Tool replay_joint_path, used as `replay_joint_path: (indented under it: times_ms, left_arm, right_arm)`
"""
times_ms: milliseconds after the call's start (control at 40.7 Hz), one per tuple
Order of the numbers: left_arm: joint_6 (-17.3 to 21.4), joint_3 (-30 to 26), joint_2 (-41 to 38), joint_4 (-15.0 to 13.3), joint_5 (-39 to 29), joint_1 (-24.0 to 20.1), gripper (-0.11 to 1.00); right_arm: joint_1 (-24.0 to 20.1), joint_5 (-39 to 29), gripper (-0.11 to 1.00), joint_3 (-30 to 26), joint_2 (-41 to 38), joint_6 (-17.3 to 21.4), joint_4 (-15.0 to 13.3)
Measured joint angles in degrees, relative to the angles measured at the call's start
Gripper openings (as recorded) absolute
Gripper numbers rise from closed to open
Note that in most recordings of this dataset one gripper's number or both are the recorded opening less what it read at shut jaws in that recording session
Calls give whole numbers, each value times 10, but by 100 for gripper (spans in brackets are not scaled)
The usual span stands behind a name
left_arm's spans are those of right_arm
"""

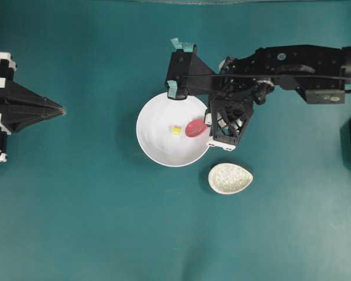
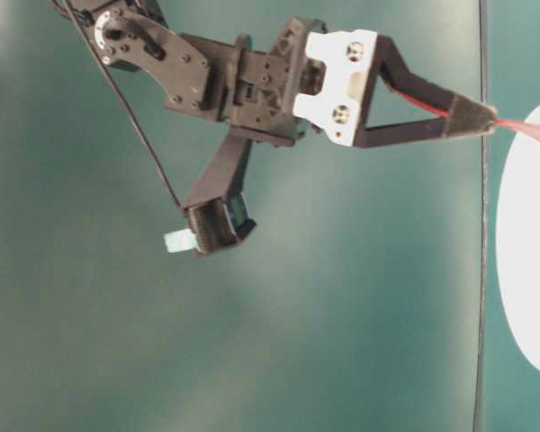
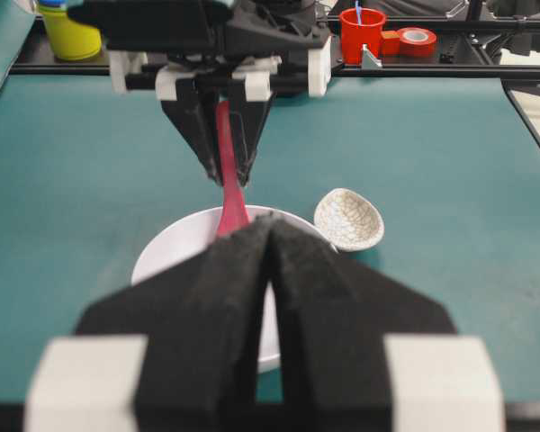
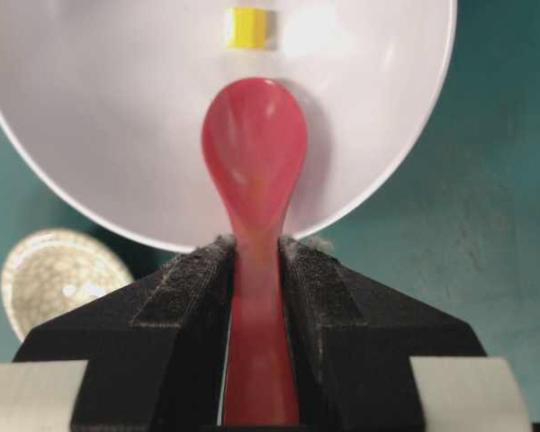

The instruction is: Scoop the yellow hexagonal prism block from the bowl with a spoon using the right arm.

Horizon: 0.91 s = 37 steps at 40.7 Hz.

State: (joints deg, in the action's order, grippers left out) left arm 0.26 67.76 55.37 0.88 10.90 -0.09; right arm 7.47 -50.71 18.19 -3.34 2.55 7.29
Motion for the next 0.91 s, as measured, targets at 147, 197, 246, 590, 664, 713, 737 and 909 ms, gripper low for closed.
replay_joint_path:
  times_ms: [147,197,246,590,664,713,737,909]
  left_arm:
    - [0,0,0,0,0,0,-1]
    - [0,0,0,0,0,0,-1]
    - [0,0,0,0,0,0,-1]
    - [-1,0,0,0,0,0,-1]
    - [0,0,0,0,0,0,-1]
    - [0,1,-1,0,0,0,-1]
    - [0,0,0,0,0,0,-1]
    - [0,0,0,0,0,0,-1]
  right_arm:
    - [0,4,24,0,-9,-1,-1]
    - [0,7,23,0,-11,-1,-1]
    - [0,11,23,0,-11,-1,0]
    - [-5,49,23,0,-25,-3,-1]
    - [-6,60,23,0,-26,-3,-1]
    - [-7,68,23,0,-28,-3,-1]
    - [-8,70,24,0,-29,-3,-1]
    - [-11,94,24,0,-30,-3,0]
